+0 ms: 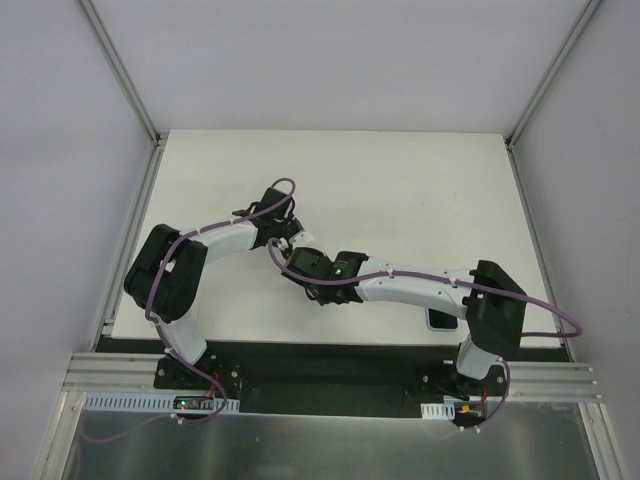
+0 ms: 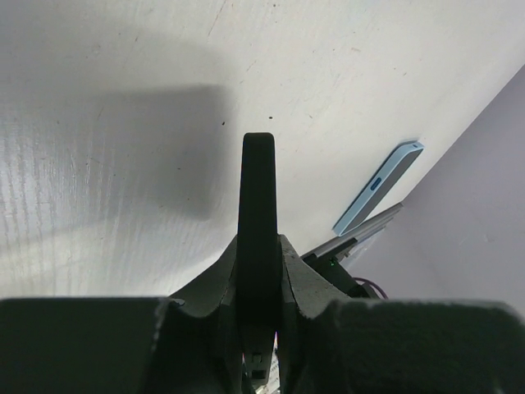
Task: Take the phone out of the phone case
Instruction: Adjust the phone.
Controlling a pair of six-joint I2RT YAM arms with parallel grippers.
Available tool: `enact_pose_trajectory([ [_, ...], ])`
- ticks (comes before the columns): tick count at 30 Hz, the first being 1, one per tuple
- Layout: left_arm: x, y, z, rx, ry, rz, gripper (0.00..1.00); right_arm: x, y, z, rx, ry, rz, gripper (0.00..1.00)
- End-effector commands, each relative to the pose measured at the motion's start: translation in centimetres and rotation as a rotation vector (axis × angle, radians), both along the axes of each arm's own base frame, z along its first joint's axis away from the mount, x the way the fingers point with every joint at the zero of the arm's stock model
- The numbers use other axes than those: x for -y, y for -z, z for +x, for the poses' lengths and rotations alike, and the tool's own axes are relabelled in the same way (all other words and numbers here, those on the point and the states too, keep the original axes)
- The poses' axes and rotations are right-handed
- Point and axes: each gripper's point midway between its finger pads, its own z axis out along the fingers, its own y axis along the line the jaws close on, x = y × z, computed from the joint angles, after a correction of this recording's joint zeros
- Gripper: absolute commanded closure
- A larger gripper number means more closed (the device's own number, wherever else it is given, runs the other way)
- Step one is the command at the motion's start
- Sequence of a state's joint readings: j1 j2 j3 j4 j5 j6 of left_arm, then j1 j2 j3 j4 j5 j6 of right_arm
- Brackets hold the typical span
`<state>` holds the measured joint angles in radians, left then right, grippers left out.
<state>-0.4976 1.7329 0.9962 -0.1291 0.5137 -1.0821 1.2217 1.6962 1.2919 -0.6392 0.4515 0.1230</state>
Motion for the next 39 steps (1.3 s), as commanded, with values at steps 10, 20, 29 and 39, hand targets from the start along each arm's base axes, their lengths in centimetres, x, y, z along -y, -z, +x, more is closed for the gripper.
enact_pose_trajectory([
  [10, 0.6, -2.5, 0.1, 0.086, 0.107, -0.032, 1.0, -3.0, -3.3, -1.9, -0.051, -0.096, 0.276, 0.99],
  [20, 0.9, -4.5, -0.9, 0.162, 0.264, -0.084, 1.0, -4.6, -4.7, -5.3, -0.278, -0.29, 0.586, 0.99],
  [29, 0.1, -6.9, -2.2, 0.2, 0.255, -0.095, 1.0, -0.5, -2.1, -1.0, -0.193, -0.006, 0.448, 0.99],
  [39, 0.3, -8.0, -2.6, 0.196, 0.261, -0.133, 1.0, 5.4, -2.5, 2.7, 0.101, 0.251, 0.093, 0.99],
])
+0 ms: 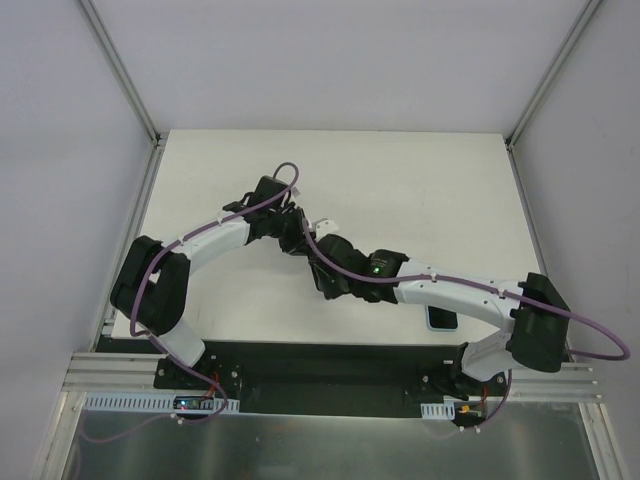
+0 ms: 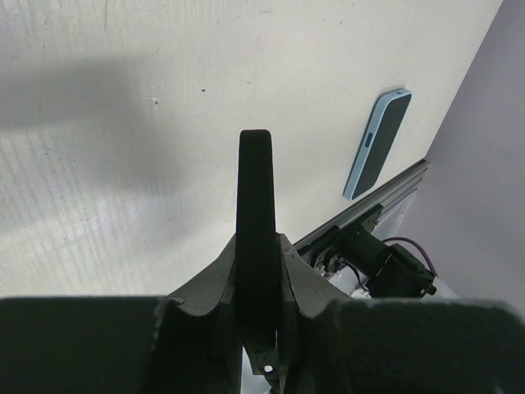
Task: Take the phone out of the phone case
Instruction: Adjust the phone.
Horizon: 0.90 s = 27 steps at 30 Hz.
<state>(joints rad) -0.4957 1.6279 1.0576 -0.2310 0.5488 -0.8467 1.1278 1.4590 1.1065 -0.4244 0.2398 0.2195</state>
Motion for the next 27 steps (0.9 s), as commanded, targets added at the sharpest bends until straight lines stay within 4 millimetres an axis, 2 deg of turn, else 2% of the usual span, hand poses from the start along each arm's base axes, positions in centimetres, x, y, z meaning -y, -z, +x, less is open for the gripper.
enact_pose_trajectory([
  [1, 0.7, -3.6, -2.1, -0.017, 0.089, -0.113, 1.0, 6.2, 0.2, 3.7, 0.192, 0.236, -0.316, 0.99],
  [3, 0.7, -3.3, -2.2, -0.025, 0.095, -0.11, 1.0, 6.4, 0.0, 3.4, 0.218, 0.234, -0.362, 0.99],
  [4, 0.7, -3.2, -2.4, -0.035, 0.097, -0.109, 1.0, 6.8, -0.1, 4.0, 0.264, 0.258, -0.406, 0.99],
  [12, 0.5, -1.5, -3.3, -0.094, 0.079, -0.077, 1.0, 7.2, -2.5, 5.0, 0.454, 0.297, -0.599, 0.98],
  [19, 0.4, -0.7, -3.7, -0.123, 0.063, -0.06, 1.0, 7.6, -5.0, 5.8, 0.649, 0.326, -0.764, 0.91],
  [21, 0.3, -0.4, -3.8, -0.125, 0.064, -0.05, 1.0, 7.6, -5.5, 5.7, 0.662, 0.334, -0.753, 0.98],
  [23, 0.2, -0.1, -3.8, -0.123, 0.068, -0.042, 1.0, 7.6, -5.1, 5.5, 0.633, 0.322, -0.724, 0.99],
  [24, 0.2, 0.2, -3.8, -0.122, 0.068, -0.036, 1.0, 7.6, -5.6, 5.3, 0.616, 0.317, -0.668, 0.99],
  [25, 0.1, 0.4, -3.8, -0.122, 0.071, -0.028, 1.0, 7.0, -3.6, 5.0, 0.541, 0.295, -0.601, 0.99],
  [26, 0.0, 0.7, -3.9, -0.118, 0.08, -0.021, 1.0, 6.7, -3.2, 4.8, 0.501, 0.244, -0.574, 0.98],
  [27, 0.0, 0.8, -4.0, -0.117, 0.09, -0.02, 1.0, 5.9, -3.0, 4.1, 0.426, 0.21, -0.47, 0.99],
])
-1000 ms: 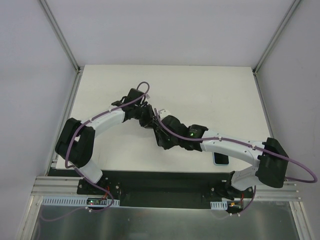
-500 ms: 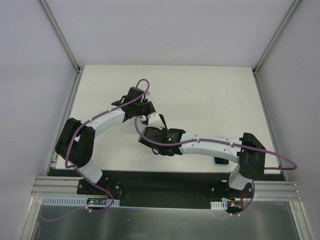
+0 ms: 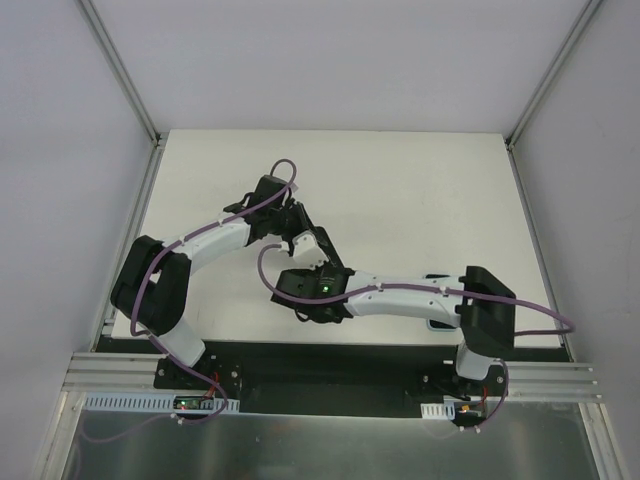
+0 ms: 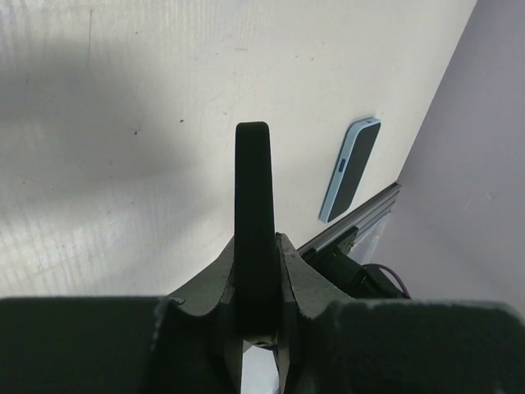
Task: Take the phone out of the phone case
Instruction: Adjust the phone.
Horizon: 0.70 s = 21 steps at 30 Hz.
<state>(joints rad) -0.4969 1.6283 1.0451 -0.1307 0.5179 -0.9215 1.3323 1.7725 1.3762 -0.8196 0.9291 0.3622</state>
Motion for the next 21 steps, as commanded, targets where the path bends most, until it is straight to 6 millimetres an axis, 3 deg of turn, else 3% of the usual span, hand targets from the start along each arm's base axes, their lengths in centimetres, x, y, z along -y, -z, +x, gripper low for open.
enact_pose_trajectory([
  [1, -0.8, 1.6, -5.7, -0.157, 0.168, 0.02, 1.0, 3.0, -2.5, 2.2, -0.016, -0.004, 0.105, 0.99],
  [2, -0.8, 1.8, -5.9, -0.159, 0.179, 0.023, 1.0, 3.2, -1.6, 1.9, -0.06, -0.011, 0.134, 0.99],
  [4, -0.9, 1.9, -6.3, -0.162, 0.189, 0.026, 1.0, 2.9, -1.7, 2.0, -0.121, -0.03, 0.237, 0.99],
  [10, -1.3, 1.7, -6.7, -0.148, 0.204, 0.029, 1.0, 3.6, -1.2, 2.4, -0.158, -0.023, 0.277, 0.99],
  [16, -1.2, 1.1, -7.3, -0.153, 0.212, 0.007, 1.0, 6.7, -1.9, 3.9, -0.039, 0.076, 0.071, 0.98],
  [21, -0.4, -0.2, -8.1, -0.171, 0.222, -0.028, 1.0, 7.5, -1.9, 4.8, 0.052, 0.106, -0.126, 0.97],
])
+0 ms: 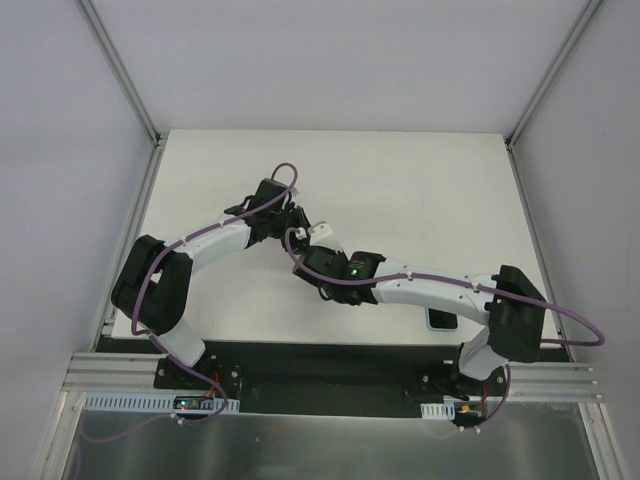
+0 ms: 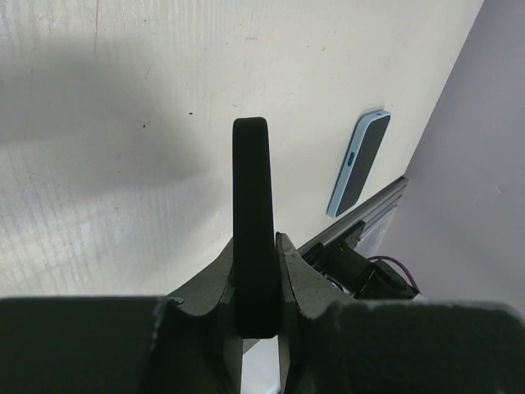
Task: Take the phone out of the phone case
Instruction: Adjust the phone.
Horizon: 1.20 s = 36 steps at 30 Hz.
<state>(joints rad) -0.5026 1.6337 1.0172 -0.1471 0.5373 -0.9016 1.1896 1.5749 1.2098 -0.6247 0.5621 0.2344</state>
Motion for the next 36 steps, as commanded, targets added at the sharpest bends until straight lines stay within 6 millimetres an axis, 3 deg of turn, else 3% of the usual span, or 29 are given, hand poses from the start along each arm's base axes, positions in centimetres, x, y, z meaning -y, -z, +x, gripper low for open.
enact_pose_trajectory([
  [1, 0.1, -1.9, -7.1, -0.139, 0.198, -0.059, 1.0, 6.9, -3.3, 5.2, 0.329, 0.17, -0.393, 0.93],
  [3, 0.6, -2.4, -7.5, -0.153, 0.2, -0.071, 1.0, 6.5, -3.3, 5.5, 0.353, 0.169, -0.421, 0.9],
  [6, 1.0, -2.9, -8.3, -0.179, 0.202, -0.087, 1.0, 6.3, -3.9, 5.8, 0.418, 0.177, -0.462, 0.78],
  [8, 1.0, -3.0, -8.6, -0.191, 0.2, -0.092, 1.0, 6.4, -4.7, 6.0, 0.478, 0.192, -0.485, 0.78],
  [12, 0.8, -1.2, -9.8, -0.26, 0.209, -0.073, 1.0, 6.8, -5.4, 6.1, 0.523, 0.198, -0.465, 0.78],
  [25, 1.9, 0.7, -10.4, -0.317, 0.274, -0.059, 1.0, 3.1, -7.1, 5.6, 0.534, 0.072, -0.201, 0.8],
  [30, 2.1, 1.1, -10.6, -0.327, 0.286, -0.054, 1.0, 1.9, -6.4, 5.4, 0.493, -0.014, -0.18, 0.78],
  [32, 2.0, 1.2, -10.5, -0.331, 0.277, -0.049, 1.0, 0.9, -5.9, 4.7, 0.44, -0.069, -0.128, 0.57],
  [33, 2.0, 1.1, -10.6, -0.332, 0.273, -0.049, 1.0, 0.8, -5.4, 4.1, 0.406, -0.082, -0.105, 0.37],
  [36, 2.0, 0.8, -10.0, -0.325, 0.246, -0.049, 1.0, 1.5, -5.0, 2.8, 0.35, -0.088, -0.075, 0.14],
])
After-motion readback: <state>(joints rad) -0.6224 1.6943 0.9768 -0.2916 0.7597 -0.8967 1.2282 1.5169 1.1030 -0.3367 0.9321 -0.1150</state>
